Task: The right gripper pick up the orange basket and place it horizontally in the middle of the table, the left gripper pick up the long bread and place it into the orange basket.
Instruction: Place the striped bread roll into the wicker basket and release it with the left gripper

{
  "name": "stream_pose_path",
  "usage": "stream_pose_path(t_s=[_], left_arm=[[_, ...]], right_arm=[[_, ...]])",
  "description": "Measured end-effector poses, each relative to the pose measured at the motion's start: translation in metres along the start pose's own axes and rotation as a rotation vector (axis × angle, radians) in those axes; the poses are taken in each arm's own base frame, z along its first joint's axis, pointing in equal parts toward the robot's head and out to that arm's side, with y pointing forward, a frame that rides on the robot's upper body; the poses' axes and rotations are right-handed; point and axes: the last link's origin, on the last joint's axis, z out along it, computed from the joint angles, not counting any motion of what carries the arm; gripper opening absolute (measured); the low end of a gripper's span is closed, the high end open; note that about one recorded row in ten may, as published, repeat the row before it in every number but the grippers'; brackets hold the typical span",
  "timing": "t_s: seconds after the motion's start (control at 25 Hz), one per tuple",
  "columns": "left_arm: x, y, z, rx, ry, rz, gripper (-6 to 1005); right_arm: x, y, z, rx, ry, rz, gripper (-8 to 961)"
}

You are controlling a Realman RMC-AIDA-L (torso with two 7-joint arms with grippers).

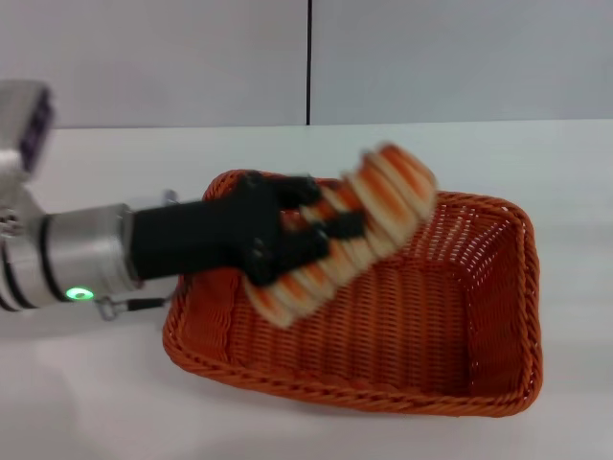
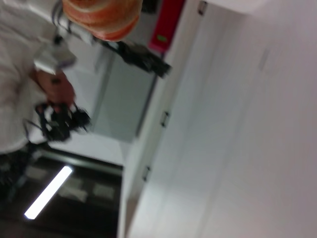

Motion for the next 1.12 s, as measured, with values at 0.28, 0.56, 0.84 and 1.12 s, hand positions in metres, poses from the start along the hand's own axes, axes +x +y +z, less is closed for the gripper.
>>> stream_pose_path(t_s=[0.28,0.56,0.84,1.12], left_arm=[[-0.007,-0.002,0.004,0.032,-0.001,-0.019,312],[-0.009,-0.001,-0.009,0.082,0.040,-0.027,370],[-0.010,0.001,-0.010,0.080,0.045,-0.033,632],[-0.010,0.002,-0.013,0.085,0.054,-0.037,788]], right_arm=[[0.002,0.002,0.001,-0.012,0.010,0.005,505],[0.003,0.003,-0.001,-0.011,0.014,0.006,505],[0.003,0.006,0.002,-0.027,0.007,0.011,505],[0.002,0.007,0.002,-0.034,-0.006,0.013,505]])
